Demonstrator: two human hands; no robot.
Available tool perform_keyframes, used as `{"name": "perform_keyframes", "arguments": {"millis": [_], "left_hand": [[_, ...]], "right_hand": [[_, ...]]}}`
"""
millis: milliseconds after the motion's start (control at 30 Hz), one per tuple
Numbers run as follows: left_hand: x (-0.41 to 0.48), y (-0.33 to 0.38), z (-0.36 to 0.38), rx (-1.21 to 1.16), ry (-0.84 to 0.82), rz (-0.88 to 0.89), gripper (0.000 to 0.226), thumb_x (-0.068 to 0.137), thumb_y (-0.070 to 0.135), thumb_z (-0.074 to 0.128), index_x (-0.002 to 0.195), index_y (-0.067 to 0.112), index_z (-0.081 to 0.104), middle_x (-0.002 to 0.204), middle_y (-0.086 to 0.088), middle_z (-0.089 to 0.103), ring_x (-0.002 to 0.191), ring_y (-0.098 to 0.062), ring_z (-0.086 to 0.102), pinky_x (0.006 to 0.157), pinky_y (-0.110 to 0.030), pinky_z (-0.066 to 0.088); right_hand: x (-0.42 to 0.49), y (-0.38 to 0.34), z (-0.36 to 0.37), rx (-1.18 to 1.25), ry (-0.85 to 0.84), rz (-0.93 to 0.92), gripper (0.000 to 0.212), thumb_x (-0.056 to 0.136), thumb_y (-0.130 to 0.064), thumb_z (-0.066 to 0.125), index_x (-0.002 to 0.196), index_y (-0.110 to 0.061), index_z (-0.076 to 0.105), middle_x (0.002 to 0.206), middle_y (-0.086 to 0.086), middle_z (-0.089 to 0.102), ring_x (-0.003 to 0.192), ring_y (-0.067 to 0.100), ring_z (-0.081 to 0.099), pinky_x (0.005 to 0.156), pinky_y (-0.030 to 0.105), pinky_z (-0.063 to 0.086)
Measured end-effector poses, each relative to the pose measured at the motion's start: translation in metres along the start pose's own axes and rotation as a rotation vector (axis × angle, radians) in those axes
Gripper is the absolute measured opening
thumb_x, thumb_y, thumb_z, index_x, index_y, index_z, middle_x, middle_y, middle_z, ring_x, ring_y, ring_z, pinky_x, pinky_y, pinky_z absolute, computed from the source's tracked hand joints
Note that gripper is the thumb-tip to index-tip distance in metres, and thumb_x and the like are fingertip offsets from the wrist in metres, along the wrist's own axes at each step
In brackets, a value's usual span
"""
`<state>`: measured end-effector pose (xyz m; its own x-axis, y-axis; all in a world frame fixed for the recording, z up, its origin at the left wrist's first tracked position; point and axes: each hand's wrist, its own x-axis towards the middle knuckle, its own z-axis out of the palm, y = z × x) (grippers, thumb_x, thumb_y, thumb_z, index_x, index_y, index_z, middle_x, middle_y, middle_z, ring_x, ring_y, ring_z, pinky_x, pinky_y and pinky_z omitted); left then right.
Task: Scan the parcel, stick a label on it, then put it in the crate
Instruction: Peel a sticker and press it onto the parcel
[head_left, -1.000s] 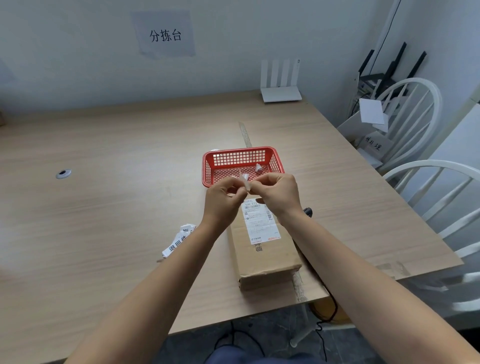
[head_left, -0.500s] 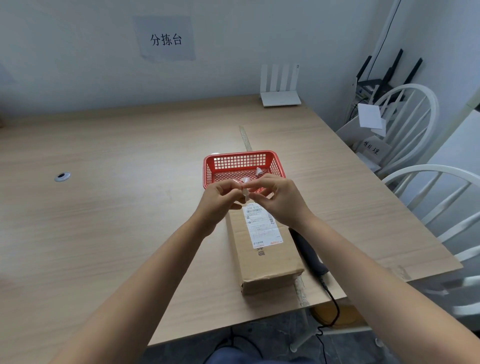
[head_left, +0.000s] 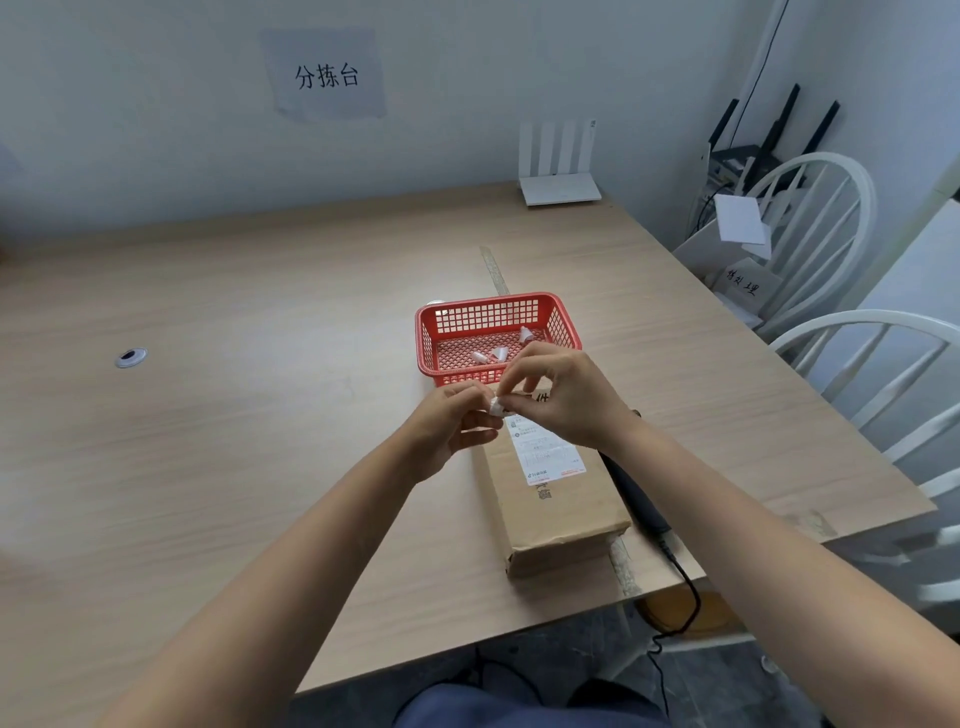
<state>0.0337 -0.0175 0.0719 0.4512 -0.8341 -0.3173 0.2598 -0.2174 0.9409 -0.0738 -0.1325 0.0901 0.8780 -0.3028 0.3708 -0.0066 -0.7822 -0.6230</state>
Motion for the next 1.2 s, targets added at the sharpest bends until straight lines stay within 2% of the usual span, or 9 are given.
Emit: {"name": "perform_keyframes", "arguments": {"millis": [67,167,267,333,500,600,733,900,1200], "left_hand": [[0.001,-0.001,-0.001,0.033,0.004,-0.006,0.029,0.089,0.008,0.045,0.063,0.013,0.055,0.069,-0.002,0.058,0.067,-0.012,0.056,0.066,-0.023,0.048],[0.006,-0.001,-0.001,0.050,0.010,-0.017,0.030,0.090,0.009,0.045,0.063,0.015,0.056,0.071,-0.002,0.059,0.069,-0.013,0.057,0.066,-0.023,0.047],[0.016,0.000,-0.003,0.051,0.033,-0.057,0.028,0.088,0.008,0.046,0.063,0.015,0.056,0.059,0.003,0.063,0.066,-0.011,0.058,0.063,-0.021,0.048],[0.025,0.001,-0.004,0.034,0.062,-0.091,0.024,0.086,0.006,0.045,0.065,0.014,0.055,0.053,0.007,0.065,0.065,-0.010,0.059,0.062,-0.020,0.049],[0.049,0.000,-0.009,0.026,0.174,-0.143,0.020,0.086,0.005,0.043,0.071,0.012,0.054,0.075,-0.004,0.060,0.071,-0.013,0.059,0.065,-0.022,0.050],[0.068,0.001,-0.014,0.080,0.246,-0.153,0.019,0.087,0.006,0.044,0.073,0.011,0.056,0.077,-0.006,0.060,0.071,-0.014,0.059,0.064,-0.022,0.050],[0.095,0.001,-0.020,0.152,0.324,-0.166,0.021,0.088,0.010,0.047,0.070,0.011,0.056,0.075,-0.005,0.060,0.068,-0.014,0.059,0.061,-0.024,0.049],[0.128,-0.001,-0.029,0.195,0.466,-0.162,0.022,0.087,0.008,0.047,0.067,0.010,0.054,0.071,-0.006,0.058,0.064,-0.014,0.058,0.061,-0.027,0.053],[0.199,0.013,-0.031,0.523,0.474,0.014,0.014,0.084,0.012,0.060,0.071,0.015,0.058,0.079,-0.007,0.065,0.081,-0.024,0.065,0.080,-0.041,0.057]], "right_hand": [[0.002,0.000,0.000,0.015,-0.066,0.058,0.008,0.076,-0.014,0.071,0.082,-0.009,0.069,0.086,0.006,0.064,0.079,0.019,0.057,0.070,0.034,0.052],[0.007,0.003,-0.002,0.071,-0.133,0.128,0.007,0.080,-0.012,0.067,0.084,-0.006,0.066,0.084,0.002,0.061,0.076,0.007,0.053,0.064,0.007,0.043],[0.013,0.008,-0.004,0.113,-0.159,0.151,0.005,0.082,-0.009,0.063,0.085,-0.005,0.064,0.080,-0.001,0.059,0.074,0.005,0.054,0.065,0.001,0.042],[0.018,0.011,-0.008,0.159,-0.163,0.152,0.003,0.083,-0.006,0.061,0.082,-0.009,0.060,0.075,-0.007,0.056,0.071,0.004,0.053,0.064,0.001,0.043],[0.037,0.027,-0.021,0.246,-0.119,0.180,0.012,0.083,-0.009,0.061,0.078,-0.019,0.056,0.077,-0.006,0.059,0.073,0.007,0.058,0.065,0.014,0.049],[0.050,0.038,-0.032,0.303,-0.073,0.232,0.006,0.083,-0.009,0.062,0.082,-0.013,0.057,0.078,-0.005,0.059,0.074,0.009,0.059,0.064,0.016,0.052],[0.068,0.057,-0.046,0.470,-0.031,0.359,0.012,0.082,-0.011,0.064,0.075,-0.018,0.057,0.082,0.007,0.064,0.081,0.026,0.064,0.071,0.033,0.056],[0.086,0.080,-0.061,0.536,0.071,0.438,0.018,0.084,-0.008,0.061,0.071,-0.019,0.059,0.074,0.001,0.061,0.071,0.015,0.061,0.055,0.015,0.051],[0.105,0.120,-0.058,0.547,0.039,0.537,0.018,0.084,-0.005,0.060,0.074,-0.020,0.062,0.080,0.003,0.065,0.080,0.023,0.064,0.070,0.034,0.056]]}}
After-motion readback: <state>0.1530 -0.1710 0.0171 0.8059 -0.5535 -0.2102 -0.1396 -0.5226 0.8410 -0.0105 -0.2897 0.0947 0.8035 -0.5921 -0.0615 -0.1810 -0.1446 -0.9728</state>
